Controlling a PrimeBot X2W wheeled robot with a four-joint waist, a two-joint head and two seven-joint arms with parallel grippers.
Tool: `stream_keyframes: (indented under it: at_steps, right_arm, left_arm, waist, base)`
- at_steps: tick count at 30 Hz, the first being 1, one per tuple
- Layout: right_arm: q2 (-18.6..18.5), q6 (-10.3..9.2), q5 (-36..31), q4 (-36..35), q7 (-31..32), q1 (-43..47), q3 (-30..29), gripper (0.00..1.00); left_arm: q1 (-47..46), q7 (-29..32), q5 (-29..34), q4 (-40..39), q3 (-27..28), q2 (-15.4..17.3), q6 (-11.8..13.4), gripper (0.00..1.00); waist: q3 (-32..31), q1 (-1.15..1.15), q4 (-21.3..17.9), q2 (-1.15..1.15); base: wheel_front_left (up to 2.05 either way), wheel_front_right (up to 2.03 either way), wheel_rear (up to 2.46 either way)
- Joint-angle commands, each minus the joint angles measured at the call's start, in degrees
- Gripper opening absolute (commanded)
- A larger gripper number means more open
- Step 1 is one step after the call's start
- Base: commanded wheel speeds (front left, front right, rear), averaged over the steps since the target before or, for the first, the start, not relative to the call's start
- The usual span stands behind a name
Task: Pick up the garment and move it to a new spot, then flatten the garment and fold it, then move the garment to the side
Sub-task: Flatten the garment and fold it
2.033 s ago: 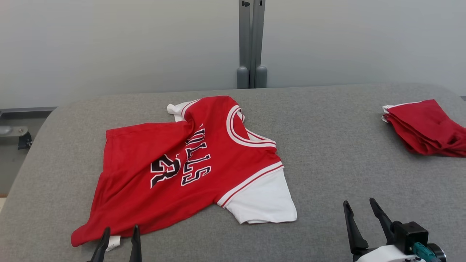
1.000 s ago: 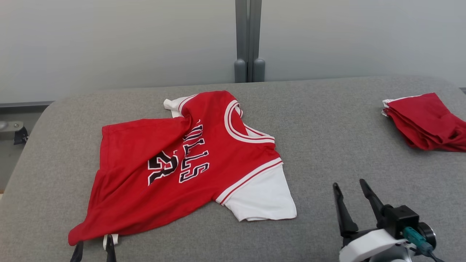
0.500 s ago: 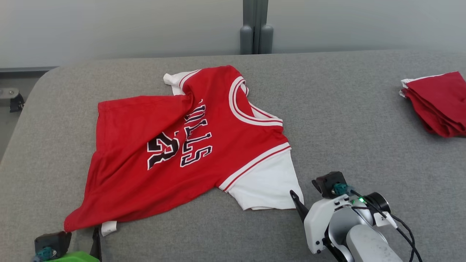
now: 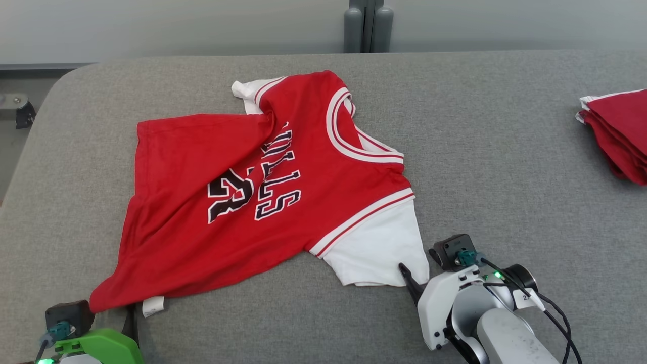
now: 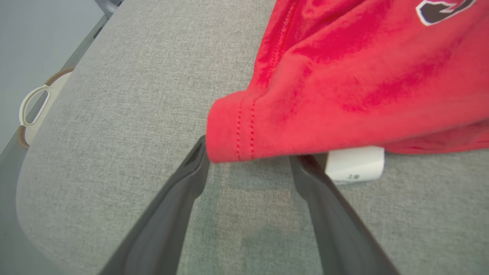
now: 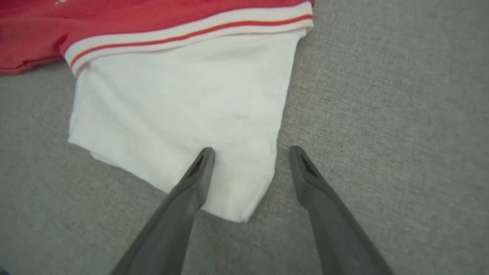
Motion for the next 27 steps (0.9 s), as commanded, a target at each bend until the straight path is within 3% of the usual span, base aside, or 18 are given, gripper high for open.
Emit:
stream_keyframes:
  at_steps: [1, 9, 10, 11, 12, 13, 20, 27]
  right_arm:
    - [-0.16, -0.09, 0.52, 0.13, 0.43, -0.33, 0.38, 1.00]
    - [-0.11, -0.05, 2.31, 0.81, 1.64, -1.48, 2.60, 1.00]
    - [-0.09, -0.05, 2.77, 1.11, 1.93, -1.53, 2.89, 1.00]
    - [-0.10, -0.04, 3.77, 1.58, 2.24, -1.65, 3.18, 0.31]
    - [-0.07, -0.04, 4.61, 1.81, 2.12, -1.76, 3.60, 0.00]
    - [-0.05, -0.04, 5.51, 2.12, 1.85, -1.89, 3.74, 0.00]
    - [-0.17, -0.07, 15.85, -0.43, -1.97, -3.44, 1.04, 0.00]
    - [-0.64, -0.06, 24.44, -12.49, -0.09, -3.67, -5.86, 0.00]
  left_arm:
    - [-1.31, -0.46, 0.02, 0.34, -0.25, 0.57, -0.17, 1.00]
    - [-4.28, -3.13, 0.01, 1.95, -2.25, 1.29, -0.75, 1.00]
    - [-4.60, -3.55, 0.13, 1.91, -2.54, 1.41, -0.86, 0.90]
    - [-5.04, -4.22, 0.07, 1.73, -3.09, 1.40, -1.04, 0.49]
    - [-5.46, -4.74, 0.03, 1.57, -3.59, 1.38, -1.10, 0.42]
    - [-5.81, -5.25, 0.07, 1.41, -4.27, 1.50, -1.22, 0.00]
    - [-4.78, -4.73, -3.33, -1.32, -6.62, 2.29, -1.63, 0.00]
    - [0.64, 4.15, -13.00, -16.18, -9.61, 4.27, -1.71, 0.00]
  waist:
    - [0.43, 0.00, -0.03, 0.00]
    - [2.16, 0.00, -0.66, 0.00]
    - [2.28, 0.00, -0.70, 0.00]
    - [2.37, 0.00, -0.72, 0.00]
    - [2.40, 0.00, -0.68, 0.00]
    - [2.33, 0.00, -0.63, 0.00]
    - [-0.97, 0.00, -1.12, 0.00]
    - [-6.75, 0.00, -2.14, 0.00]
  base:
    - [0.00, 0.00, 0.00]
    - [0.00, 0.00, 0.00]
    - [0.00, 0.00, 0.00]
    - [0.00, 0.00, 0.00]
    - [0.00, 0.00, 0.00]
    - [0.00, 0.00, 0.00]
    - [0.00, 0.00, 0.00]
    - [0.00, 0.00, 0.00]
